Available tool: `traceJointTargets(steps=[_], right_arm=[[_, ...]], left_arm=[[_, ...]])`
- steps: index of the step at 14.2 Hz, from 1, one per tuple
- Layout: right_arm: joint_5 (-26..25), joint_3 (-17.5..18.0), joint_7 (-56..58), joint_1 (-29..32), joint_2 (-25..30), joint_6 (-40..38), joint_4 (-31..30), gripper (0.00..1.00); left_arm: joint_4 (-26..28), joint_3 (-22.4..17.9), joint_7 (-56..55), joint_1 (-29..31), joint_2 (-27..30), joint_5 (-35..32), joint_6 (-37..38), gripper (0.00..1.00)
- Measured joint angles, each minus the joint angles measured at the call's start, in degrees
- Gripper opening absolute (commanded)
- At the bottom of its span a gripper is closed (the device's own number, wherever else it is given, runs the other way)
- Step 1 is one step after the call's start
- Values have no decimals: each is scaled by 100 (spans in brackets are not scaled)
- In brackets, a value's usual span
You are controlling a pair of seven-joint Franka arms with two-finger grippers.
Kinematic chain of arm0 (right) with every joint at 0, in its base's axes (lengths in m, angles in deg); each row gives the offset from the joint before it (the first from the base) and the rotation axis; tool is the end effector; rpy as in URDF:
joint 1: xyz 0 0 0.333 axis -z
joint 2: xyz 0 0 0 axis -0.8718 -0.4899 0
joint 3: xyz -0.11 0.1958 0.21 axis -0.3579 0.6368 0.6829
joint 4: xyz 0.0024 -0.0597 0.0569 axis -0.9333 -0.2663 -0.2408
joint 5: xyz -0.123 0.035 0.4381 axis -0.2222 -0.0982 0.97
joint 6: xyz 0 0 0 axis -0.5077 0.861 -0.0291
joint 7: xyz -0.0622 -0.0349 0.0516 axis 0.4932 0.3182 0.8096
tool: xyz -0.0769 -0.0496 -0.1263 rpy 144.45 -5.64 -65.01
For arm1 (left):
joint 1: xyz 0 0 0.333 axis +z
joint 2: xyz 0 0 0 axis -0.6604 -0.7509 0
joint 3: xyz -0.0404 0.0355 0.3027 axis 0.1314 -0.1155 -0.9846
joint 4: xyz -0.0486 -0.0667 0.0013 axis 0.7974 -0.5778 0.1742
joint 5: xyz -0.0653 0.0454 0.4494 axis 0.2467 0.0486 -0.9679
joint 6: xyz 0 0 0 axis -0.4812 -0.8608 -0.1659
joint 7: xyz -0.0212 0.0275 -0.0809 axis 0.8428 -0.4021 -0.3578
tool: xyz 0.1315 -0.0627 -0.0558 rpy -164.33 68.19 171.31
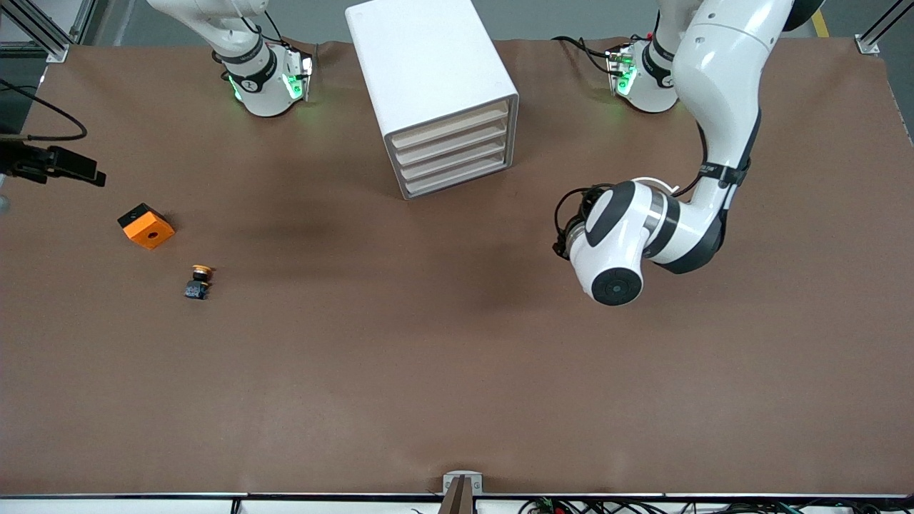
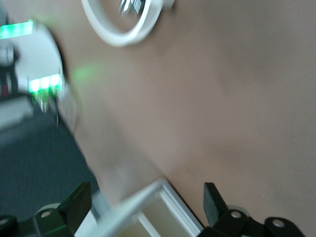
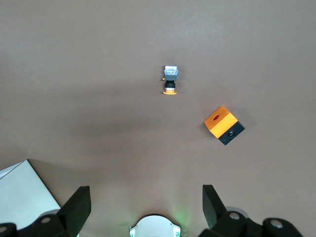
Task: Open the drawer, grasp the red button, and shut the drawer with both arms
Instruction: 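Reach the left gripper toward the white cabinet's drawer handle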
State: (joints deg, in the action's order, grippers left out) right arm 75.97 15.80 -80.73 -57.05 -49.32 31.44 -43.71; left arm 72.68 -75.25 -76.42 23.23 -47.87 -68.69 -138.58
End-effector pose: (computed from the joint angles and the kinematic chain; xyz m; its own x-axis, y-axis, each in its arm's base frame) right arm 0.5975 -0.0718 0.5224 0.9753 -0.0764 -0.2073 -0.0815 -0.9965 -0.0160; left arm 0.5563 -0.3346 0.1974 0.2356 0.9230 -0.3043 0.6516 -0.3823 -0.6552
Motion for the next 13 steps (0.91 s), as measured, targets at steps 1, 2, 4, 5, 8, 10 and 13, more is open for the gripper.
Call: traceJointTargets(steps=[1,2,4,5,8,10,13], right_arm=[[-6,-10,0,12,-103,11,10,100],[-16,-19,0,17,-191,17,27,100],[-19,-18,-1,16,-283,93,51,100],[-18,-16,-2,16,-294,164,50,100],[-7,-19,-63,16,-302,305,-35,100],[-6,-22,-117,18,-311,652,-296,100],[-5,-30,-252,21,-350,1217,-800,100]], left_arm=[[-24,5,-418,0,-88,361,18,100],[-34,7,-742,0,-166,657,26,100],[-39,12,-1352,-1,-337,1087,45,100],[-40,18,-1659,-1,-444,1275,56,100],[-43,108,-2338,-1,-771,1740,69,100],[-40,259,-2707,-1,-947,1854,132,100],[-40,531,-3257,-61,-1140,1867,293,86]])
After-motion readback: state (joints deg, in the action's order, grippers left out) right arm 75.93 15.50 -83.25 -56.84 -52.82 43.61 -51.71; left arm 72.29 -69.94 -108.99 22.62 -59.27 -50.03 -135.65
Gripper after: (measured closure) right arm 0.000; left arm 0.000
